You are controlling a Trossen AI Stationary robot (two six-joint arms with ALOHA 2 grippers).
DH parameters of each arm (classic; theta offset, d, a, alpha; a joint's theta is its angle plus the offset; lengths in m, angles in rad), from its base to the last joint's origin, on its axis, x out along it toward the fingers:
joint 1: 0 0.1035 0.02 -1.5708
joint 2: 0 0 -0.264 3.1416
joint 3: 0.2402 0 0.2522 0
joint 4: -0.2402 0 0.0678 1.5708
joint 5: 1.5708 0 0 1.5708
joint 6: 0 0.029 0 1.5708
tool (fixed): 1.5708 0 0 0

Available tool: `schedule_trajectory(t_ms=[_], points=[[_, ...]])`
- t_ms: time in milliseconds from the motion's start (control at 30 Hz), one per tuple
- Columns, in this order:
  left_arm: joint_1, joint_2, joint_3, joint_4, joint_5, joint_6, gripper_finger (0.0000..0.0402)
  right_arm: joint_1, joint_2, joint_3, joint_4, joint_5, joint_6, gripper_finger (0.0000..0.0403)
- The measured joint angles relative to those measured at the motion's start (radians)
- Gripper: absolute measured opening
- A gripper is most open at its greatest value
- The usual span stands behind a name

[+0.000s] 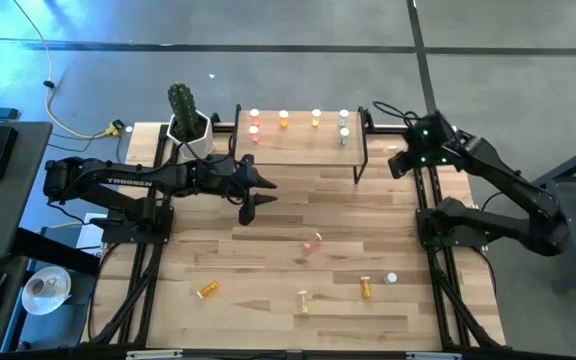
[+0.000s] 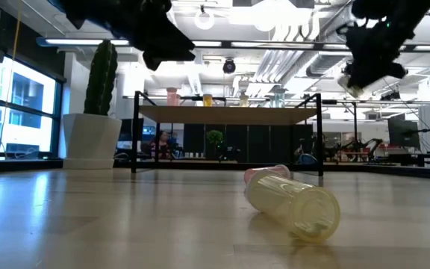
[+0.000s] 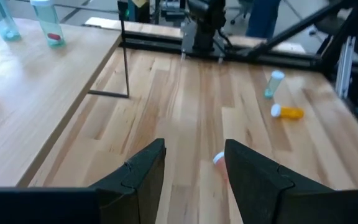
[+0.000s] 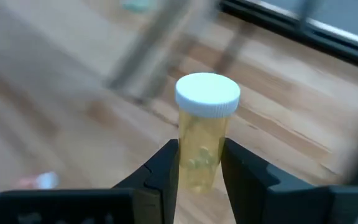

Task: Pick and place medicine bottles onto shelf by color
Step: Put the top yellow pill bottle aligned with the other yellow pill bottle on the shelf

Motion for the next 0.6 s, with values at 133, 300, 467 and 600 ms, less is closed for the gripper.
schedule_trajectory(t_ms=[133, 300, 467, 600], points=[[0.0, 0.0, 0.0, 0.031, 0.0, -0.036, 0.0159, 0.105, -0.029, 0.0, 0.118, -0.069, 0.006, 0.01], [0.0, 0.01, 0.0, 0.056, 0.0, -0.065, 0.0159, 0.263, -0.02, 0.0, 0.274, -0.072, 0.009, 0.01], [0.0, 0.029, 0.0, 0.061, 0.0, -0.066, 0.0173, 0.416, 0.029, 0.0, 0.441, -0.065, -0.028, 0.01], [0.0, 0.038, 0.0, 0.071, 0.0, -0.066, 0.0197, 0.513, 0.093, 0.0, 0.552, -0.037, -0.057, 0.01]])
